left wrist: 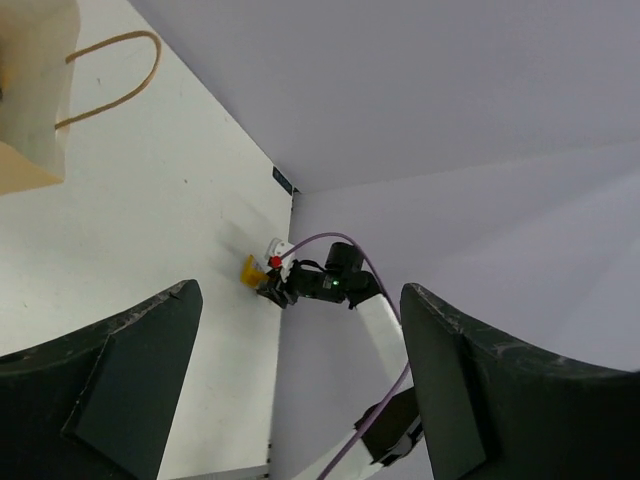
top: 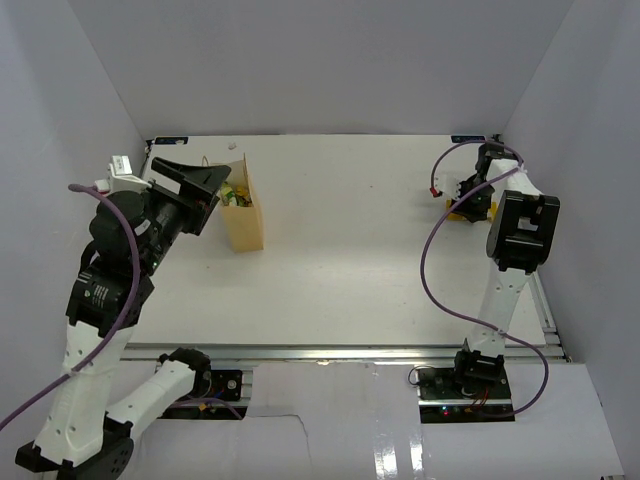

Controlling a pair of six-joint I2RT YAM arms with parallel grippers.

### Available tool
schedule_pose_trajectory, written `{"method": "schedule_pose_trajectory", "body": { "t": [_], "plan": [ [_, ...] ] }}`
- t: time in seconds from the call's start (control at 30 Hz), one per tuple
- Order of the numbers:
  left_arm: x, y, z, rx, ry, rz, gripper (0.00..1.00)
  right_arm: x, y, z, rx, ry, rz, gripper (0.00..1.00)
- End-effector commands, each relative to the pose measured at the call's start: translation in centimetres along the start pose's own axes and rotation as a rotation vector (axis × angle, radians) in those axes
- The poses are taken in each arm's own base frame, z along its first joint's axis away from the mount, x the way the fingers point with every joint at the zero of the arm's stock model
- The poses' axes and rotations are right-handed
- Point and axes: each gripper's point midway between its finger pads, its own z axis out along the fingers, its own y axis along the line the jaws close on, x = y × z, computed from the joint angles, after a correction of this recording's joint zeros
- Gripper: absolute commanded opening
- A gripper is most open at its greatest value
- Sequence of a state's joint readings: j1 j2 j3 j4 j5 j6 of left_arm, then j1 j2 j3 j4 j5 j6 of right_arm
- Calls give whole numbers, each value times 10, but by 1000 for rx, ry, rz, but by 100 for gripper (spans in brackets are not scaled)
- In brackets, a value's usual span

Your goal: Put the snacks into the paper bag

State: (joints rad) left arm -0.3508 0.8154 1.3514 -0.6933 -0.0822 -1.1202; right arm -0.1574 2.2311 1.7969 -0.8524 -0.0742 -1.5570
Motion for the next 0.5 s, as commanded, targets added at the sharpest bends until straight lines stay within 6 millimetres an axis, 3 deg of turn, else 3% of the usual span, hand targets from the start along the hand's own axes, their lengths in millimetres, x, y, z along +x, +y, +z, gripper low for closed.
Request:
{"method": "schedule_pose_trajectory", "body": {
  "t": [0.0,0.1,0.17,0.27,0.47],
  "plan": [
    [0,7,-3,-113,-3,-262,90,-10,29,3,-123,-81,26,49],
    [-3,-7,-4,-65,-1,-332,88,-17,40,-1,-145,-124,55,36],
    [-3,-13,-4,-44,11,-325,87,-23,55,-2,-177,-155,73,33],
    [0,-7,-2,-60,16,-302,87,-44,71,-16,-204,-254,120,28],
    [9,3,-1,-61,33,-301,87,-108,100,-61,-292,-513,248,18]
  ]
}}
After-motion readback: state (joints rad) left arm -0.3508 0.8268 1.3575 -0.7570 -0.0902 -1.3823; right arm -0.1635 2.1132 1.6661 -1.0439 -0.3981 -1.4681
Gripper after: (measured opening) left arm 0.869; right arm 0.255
